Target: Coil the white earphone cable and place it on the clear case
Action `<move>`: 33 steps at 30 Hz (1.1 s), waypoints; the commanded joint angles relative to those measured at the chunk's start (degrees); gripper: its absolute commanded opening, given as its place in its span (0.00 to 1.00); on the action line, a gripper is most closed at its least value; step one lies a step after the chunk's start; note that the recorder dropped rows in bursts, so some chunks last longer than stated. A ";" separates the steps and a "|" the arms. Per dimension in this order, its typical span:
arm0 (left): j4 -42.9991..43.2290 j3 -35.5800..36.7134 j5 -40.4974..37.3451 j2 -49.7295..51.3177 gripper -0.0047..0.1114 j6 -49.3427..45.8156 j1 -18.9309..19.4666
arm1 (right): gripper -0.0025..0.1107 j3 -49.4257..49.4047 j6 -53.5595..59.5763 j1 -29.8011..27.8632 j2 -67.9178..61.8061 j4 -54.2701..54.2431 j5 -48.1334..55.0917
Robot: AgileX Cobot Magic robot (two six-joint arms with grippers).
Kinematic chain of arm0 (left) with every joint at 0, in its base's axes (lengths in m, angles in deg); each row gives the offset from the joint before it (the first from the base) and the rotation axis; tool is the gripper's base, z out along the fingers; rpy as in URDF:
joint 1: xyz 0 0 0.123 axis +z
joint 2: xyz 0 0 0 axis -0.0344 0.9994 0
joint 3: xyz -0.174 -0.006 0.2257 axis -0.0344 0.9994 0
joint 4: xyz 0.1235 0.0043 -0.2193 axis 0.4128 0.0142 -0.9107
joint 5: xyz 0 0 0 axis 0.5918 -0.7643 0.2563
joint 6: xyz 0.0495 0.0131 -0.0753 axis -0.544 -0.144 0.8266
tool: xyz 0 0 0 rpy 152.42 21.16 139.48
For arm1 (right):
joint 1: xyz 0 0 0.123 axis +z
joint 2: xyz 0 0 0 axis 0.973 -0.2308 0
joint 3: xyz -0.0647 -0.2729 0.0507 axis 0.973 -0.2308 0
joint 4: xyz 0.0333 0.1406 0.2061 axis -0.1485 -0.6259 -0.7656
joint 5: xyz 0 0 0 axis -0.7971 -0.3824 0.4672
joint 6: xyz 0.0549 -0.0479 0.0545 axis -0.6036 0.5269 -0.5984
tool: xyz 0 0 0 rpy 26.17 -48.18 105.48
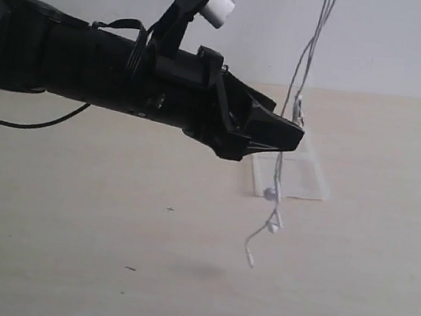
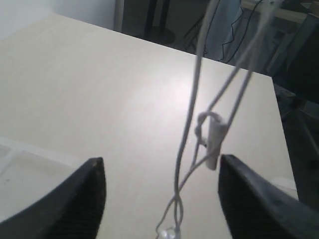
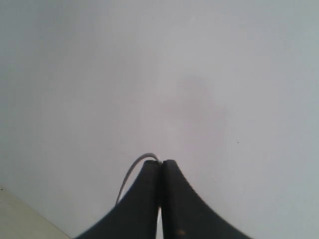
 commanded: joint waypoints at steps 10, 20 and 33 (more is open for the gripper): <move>-0.53 -0.93 2.62 -0.07 0.72 -2.55 -5.00 | 0.02 0.35 -0.32 -0.28 -0.14 0.13 -0.57; -0.53 -0.93 5.28 -0.07 0.06 -2.27 -5.22 | 0.02 0.35 -0.32 -0.28 -0.04 -0.01 -0.57; -0.53 -0.93 10.14 -0.07 0.04 -1.99 -5.10 | 0.02 0.35 -0.21 -0.28 3.29 1.02 8.18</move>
